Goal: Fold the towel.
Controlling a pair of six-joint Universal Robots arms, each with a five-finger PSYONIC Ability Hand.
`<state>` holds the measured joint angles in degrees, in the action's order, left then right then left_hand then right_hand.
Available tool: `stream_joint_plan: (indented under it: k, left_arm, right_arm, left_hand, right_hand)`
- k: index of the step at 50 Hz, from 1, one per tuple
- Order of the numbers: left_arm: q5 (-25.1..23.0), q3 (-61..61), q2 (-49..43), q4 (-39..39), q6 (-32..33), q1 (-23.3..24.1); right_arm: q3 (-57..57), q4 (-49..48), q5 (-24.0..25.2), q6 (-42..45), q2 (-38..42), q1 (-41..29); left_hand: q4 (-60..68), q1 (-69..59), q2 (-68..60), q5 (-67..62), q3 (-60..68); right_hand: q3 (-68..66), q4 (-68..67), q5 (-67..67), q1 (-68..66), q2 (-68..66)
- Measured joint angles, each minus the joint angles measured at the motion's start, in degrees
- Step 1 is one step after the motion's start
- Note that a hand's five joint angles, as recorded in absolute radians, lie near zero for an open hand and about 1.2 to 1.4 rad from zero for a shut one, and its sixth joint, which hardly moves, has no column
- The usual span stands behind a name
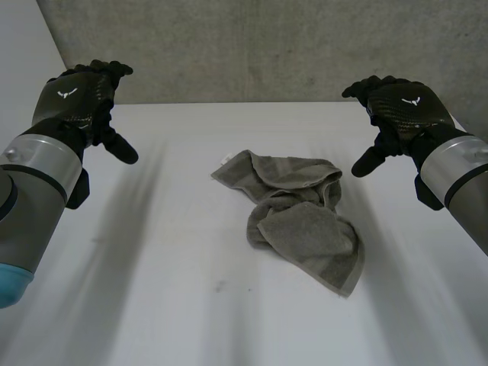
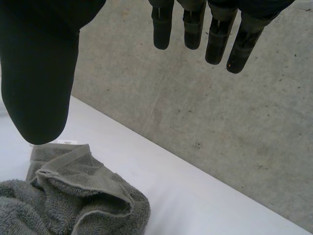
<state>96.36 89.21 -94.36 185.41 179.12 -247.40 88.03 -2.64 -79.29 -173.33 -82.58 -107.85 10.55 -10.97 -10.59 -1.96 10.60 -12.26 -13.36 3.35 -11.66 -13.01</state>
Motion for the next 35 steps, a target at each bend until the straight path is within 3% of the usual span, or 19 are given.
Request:
stream_joint_plan:
  k: [15,26,35]
  left_arm:
    - [0.0,0.0,-0.1,-0.1,0.0,0.0]
    - [0.1,0.0,0.2,0.0,-0.1,0.0]
    - [0.1,0.4,-0.1,0.0,0.0,0.2]
  right_arm:
    - [-0.4,0.7,0.1,0.1,0.1,-0.1]
    - [-0.6,10.4,0.0,-0.6,1.1,1.2]
    - [5.3,10.8,0.6,-3.5,6.7,5.3]
  left_hand:
    - [-0.6,0.6,0.7,0.2,-0.7]
    - [-0.6,0.6,0.7,0.3,-0.7]
    - [-0.6,0.6,0.7,0.3,-0.7]
  right_hand:
    - [-0.2,0.0,0.0,0.0,0.0]
    - [-0.2,0.0,0.0,0.0,0.0]
    - [-0.3,-0.1,0.4,-0.2,-0.1]
